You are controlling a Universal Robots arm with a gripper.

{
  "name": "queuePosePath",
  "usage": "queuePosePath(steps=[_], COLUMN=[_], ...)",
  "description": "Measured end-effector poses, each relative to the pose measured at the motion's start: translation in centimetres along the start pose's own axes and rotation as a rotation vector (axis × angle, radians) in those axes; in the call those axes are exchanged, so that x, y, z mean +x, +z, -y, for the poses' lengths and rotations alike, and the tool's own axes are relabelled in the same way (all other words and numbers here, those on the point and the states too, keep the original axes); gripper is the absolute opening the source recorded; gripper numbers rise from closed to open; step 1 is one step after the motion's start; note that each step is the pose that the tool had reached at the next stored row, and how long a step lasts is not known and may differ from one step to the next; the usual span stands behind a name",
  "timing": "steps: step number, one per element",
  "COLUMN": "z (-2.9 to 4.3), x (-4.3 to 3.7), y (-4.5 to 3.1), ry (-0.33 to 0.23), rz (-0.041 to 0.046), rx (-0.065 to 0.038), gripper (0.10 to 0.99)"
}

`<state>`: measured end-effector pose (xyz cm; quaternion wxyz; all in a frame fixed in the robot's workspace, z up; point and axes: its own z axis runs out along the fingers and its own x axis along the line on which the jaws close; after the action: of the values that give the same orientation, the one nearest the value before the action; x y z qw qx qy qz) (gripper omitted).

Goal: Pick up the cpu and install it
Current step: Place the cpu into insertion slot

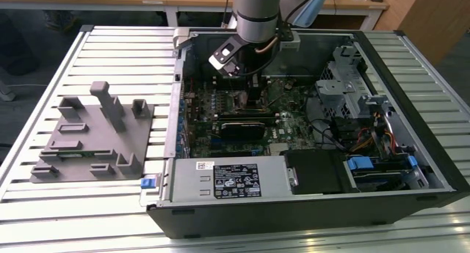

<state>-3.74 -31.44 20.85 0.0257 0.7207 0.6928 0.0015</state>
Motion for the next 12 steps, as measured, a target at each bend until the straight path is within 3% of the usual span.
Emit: queuePosePath(steps=[12], z=[0.03], x=[0.06], y=[0.85], ry=[0.0], rz=[0.0001], rx=[0.0], gripper=[0.525])
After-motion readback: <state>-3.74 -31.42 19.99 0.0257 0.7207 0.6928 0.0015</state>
